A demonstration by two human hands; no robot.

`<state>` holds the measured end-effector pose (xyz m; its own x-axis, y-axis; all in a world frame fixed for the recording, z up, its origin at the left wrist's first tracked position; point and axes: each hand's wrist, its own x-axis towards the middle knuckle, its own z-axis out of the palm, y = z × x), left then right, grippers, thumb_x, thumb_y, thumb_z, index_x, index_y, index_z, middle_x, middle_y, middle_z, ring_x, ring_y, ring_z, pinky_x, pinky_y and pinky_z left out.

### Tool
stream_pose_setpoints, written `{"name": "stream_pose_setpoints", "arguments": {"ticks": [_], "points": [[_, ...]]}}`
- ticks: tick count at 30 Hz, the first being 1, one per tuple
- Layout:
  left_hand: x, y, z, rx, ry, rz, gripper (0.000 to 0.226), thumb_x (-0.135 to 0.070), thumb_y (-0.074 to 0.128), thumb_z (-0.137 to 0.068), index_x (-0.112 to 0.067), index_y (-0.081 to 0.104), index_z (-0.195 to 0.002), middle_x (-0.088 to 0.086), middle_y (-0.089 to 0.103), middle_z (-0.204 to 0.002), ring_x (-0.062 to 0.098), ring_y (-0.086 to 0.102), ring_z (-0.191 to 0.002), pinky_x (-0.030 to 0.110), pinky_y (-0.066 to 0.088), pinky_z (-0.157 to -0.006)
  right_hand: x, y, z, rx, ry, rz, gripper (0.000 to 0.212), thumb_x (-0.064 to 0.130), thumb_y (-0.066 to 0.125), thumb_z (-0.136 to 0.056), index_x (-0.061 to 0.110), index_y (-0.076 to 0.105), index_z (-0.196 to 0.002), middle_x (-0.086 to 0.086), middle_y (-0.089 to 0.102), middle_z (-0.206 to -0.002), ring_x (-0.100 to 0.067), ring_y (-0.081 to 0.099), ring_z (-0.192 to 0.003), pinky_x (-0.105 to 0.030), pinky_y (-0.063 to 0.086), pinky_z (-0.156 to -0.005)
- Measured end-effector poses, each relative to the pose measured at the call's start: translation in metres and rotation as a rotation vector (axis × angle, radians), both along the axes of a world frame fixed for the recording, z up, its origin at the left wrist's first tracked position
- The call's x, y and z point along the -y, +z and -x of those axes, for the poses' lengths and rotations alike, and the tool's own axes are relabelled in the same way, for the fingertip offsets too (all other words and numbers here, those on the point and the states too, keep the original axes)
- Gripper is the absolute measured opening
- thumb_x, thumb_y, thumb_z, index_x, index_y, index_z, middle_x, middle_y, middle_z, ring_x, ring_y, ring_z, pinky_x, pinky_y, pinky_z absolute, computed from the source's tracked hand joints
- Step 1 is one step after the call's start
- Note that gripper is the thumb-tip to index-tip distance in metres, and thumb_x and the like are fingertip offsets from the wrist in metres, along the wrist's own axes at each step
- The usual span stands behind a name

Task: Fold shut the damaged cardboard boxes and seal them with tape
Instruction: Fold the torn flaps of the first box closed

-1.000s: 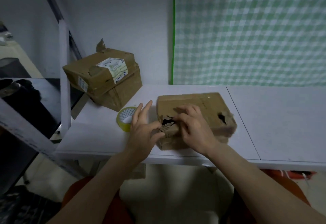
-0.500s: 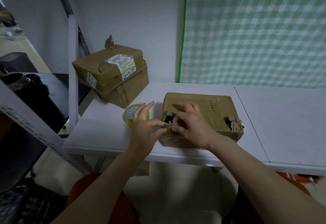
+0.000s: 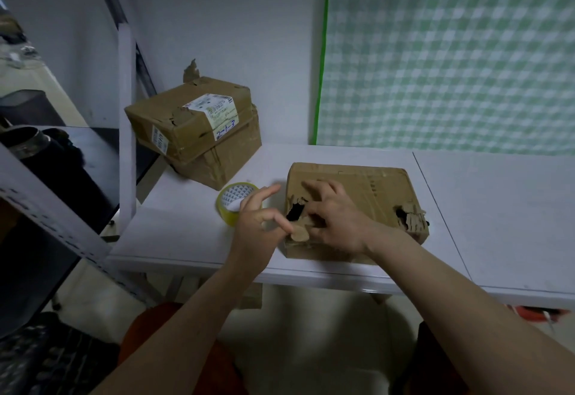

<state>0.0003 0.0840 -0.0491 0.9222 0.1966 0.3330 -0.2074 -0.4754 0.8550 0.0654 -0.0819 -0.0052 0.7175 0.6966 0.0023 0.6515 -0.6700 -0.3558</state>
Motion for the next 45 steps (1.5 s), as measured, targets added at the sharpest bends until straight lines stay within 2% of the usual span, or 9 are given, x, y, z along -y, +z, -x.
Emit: {"name": "stream_pose_setpoints", "arguments": {"ticks": [3, 9, 12, 16, 22, 29, 33, 38, 45], "points": [[0.0, 0.001, -0.001, -0.013, 0.039, 0.025, 0.036, 0.005, 0.074, -0.07, -0.025, 0.058, -0.059, -0.01, 0.054, -0.127, 0.009, 0.042, -0.125, 0.034, 0.032, -0.105, -0.001, 0.003, -0.001, -0.051, -0.012, -0.025, 0.009, 0.028, 0.066, -0.083, 0.023, 0.062, -0.089, -0.001, 0.023, -0.154, -0.024, 0.014, -0.139, -0.035, 0.018, -0.114], [-0.001, 0.007, -0.004, -0.079, 0.021, -0.07, 0.038, -0.017, 0.084, -0.069, -0.034, 0.062, -0.094, -0.003, 0.051, -0.129, 0.015, 0.041, -0.126, 0.034, 0.032, -0.105, 0.0, 0.005, -0.002, -0.201, -0.082, -0.239, 0.032, 0.019, 0.078, -0.074, 0.032, 0.05, -0.067, 0.006, 0.038, -0.143, -0.014, 0.021, -0.133, -0.028, 0.02, -0.106], [-0.001, 0.008, -0.006, -0.111, 0.015, -0.12, 0.024, -0.022, 0.082, -0.071, -0.031, 0.069, -0.09, 0.0, 0.05, -0.134, 0.021, 0.037, -0.129, 0.039, 0.03, -0.106, -0.001, 0.004, -0.003, -0.222, -0.083, -0.246, 0.034, 0.015, 0.078, -0.073, 0.03, 0.049, -0.065, 0.005, 0.04, -0.141, -0.012, 0.022, -0.132, -0.024, 0.019, -0.103], [0.002, 0.012, -0.007, -0.108, 0.037, -0.266, 0.02, -0.019, 0.079, -0.075, -0.01, 0.075, -0.093, 0.003, 0.05, -0.136, 0.018, 0.031, -0.128, 0.021, 0.019, -0.097, -0.001, 0.005, -0.003, -0.24, -0.078, -0.232, 0.031, 0.014, 0.078, -0.074, 0.026, 0.05, -0.067, 0.004, 0.039, -0.141, -0.012, 0.022, -0.131, -0.022, 0.018, -0.101], [0.0, 0.022, -0.011, -0.239, -0.028, -0.308, 0.019, -0.023, 0.076, -0.079, -0.01, 0.075, -0.093, 0.0, 0.051, -0.133, 0.017, 0.033, -0.125, 0.022, 0.021, -0.095, -0.003, 0.008, -0.003, -0.221, -0.033, -0.152, 0.031, 0.018, 0.074, -0.078, 0.025, 0.046, -0.068, 0.002, 0.035, -0.142, -0.017, 0.023, -0.131, -0.031, 0.024, -0.107], [0.002, 0.015, -0.004, -0.078, 0.127, -0.194, 0.008, -0.011, 0.082, -0.07, -0.017, 0.077, -0.072, -0.001, 0.058, -0.121, 0.022, 0.045, -0.121, 0.036, 0.035, -0.099, -0.001, 0.006, 0.002, -0.357, -0.078, -0.497, 0.02, 0.015, 0.082, -0.07, 0.024, 0.068, -0.081, 0.0, 0.053, -0.126, -0.01, 0.046, -0.12, -0.022, 0.031, -0.099], [0.002, 0.016, -0.003, -0.122, 0.1, -0.126, 0.019, -0.007, 0.083, -0.067, -0.02, 0.07, -0.067, -0.002, 0.06, -0.111, 0.016, 0.052, -0.109, 0.034, 0.042, -0.094, -0.001, -0.001, 0.007, -0.377, -0.117, -0.642, 0.012, 0.005, 0.081, -0.068, 0.0, 0.07, -0.071, -0.005, 0.065, -0.106, -0.005, 0.059, -0.097, -0.02, 0.042, -0.092], [-0.005, 0.041, -0.009, -0.38, 0.058, 0.464, 0.021, 0.008, 0.059, -0.085, -0.013, 0.062, -0.086, 0.009, 0.065, -0.094, 0.016, 0.063, -0.086, 0.03, 0.054, -0.082, 0.002, -0.002, 0.006, -0.372, -0.107, -0.597, 0.019, 0.003, 0.084, -0.063, 0.004, 0.065, -0.059, -0.004, 0.062, -0.106, -0.001, 0.056, -0.098, -0.015, 0.039, -0.091], [0.017, 0.055, -0.027, -0.443, 0.181, -0.098, 0.047, -0.019, 0.087, -0.059, -0.013, 0.056, -0.094, -0.002, 0.062, -0.085, 0.013, 0.06, -0.079, 0.025, 0.047, -0.066, 0.005, -0.006, 0.007, -0.316, -0.125, -0.559, 0.017, 0.005, 0.086, -0.06, 0.015, 0.072, -0.062, -0.003, 0.056, -0.108, -0.006, 0.047, -0.103, 0.0, 0.03, -0.083]]}}
